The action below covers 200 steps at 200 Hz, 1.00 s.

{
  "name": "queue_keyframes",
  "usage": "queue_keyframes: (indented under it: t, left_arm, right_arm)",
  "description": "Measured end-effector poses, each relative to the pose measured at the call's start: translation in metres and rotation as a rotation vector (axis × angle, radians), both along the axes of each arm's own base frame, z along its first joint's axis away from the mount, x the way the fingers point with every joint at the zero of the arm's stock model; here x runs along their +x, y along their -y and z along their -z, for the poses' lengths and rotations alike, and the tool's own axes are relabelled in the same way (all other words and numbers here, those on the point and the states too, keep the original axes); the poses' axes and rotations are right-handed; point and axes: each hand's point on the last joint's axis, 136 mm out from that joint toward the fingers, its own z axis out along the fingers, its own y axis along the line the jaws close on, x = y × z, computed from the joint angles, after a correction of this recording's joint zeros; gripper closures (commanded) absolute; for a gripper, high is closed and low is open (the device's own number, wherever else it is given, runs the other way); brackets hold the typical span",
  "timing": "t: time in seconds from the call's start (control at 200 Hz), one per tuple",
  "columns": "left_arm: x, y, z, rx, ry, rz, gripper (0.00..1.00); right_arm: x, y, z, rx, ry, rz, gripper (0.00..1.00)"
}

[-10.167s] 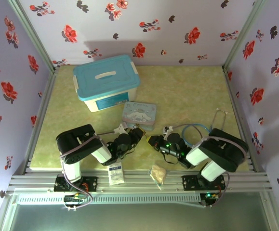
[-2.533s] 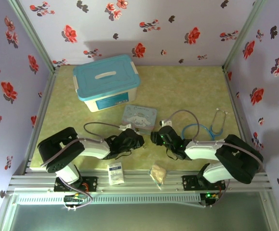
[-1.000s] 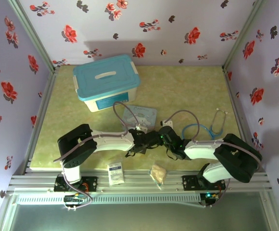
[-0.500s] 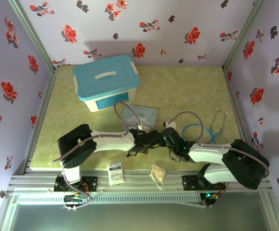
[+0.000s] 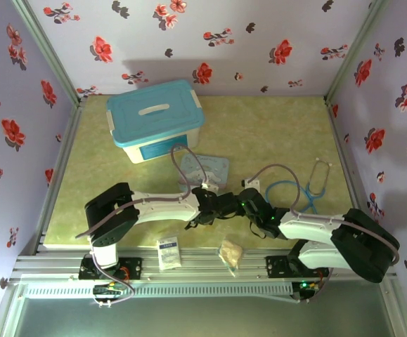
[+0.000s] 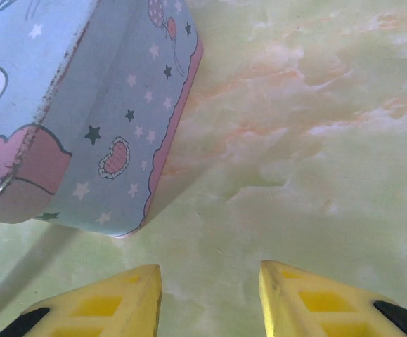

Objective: Unlock a padlock with a key

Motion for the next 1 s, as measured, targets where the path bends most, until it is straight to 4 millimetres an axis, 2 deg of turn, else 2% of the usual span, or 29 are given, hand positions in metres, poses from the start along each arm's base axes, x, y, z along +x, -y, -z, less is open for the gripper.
queue_keyframes:
  t: [0.195, 0.32, 0.425, 0.505, 0.66, 0.815, 1.0]
  left_arm:
    - [-0.007, 0.007, -0.001, 0.012, 0.007, 0.028, 0.74]
    - [-0.007, 0.009, 0.007, -0.022, -0.002, 0.027, 0.61]
    - [-0.005, -0.006, 0.01, -0.05, -0.016, 0.039, 0.54]
    - [-0.002, -0.015, 0.002, -0.122, -0.033, 0.053, 0.54]
    - [0.011, -0.013, -0.014, -0.292, -0.039, 0.072, 0.54]
    - [0.014, -0.009, -0.007, -0.297, -0.05, 0.094, 0.53]
    - [0.014, -0.009, 0.011, -0.264, -0.07, 0.092, 0.53]
  right_arm:
    - [-0.001, 0.001, 0.002, -0.005, -0.005, 0.001, 0.59]
    - [-0.005, 0.005, 0.008, -0.017, -0.015, 0.001, 0.59]
    - [-0.006, 0.008, 0.008, -0.015, -0.012, 0.002, 0.59]
    - [-0.007, 0.009, 0.004, -0.002, 0.001, 0.003, 0.59]
    - [-0.006, 0.008, -0.008, 0.032, 0.031, 0.004, 0.58]
    - [-0.005, 0.007, -0.018, 0.062, 0.055, 0.004, 0.57]
    - [-0.009, 0.011, -0.012, 0.061, 0.044, 0.009, 0.57]
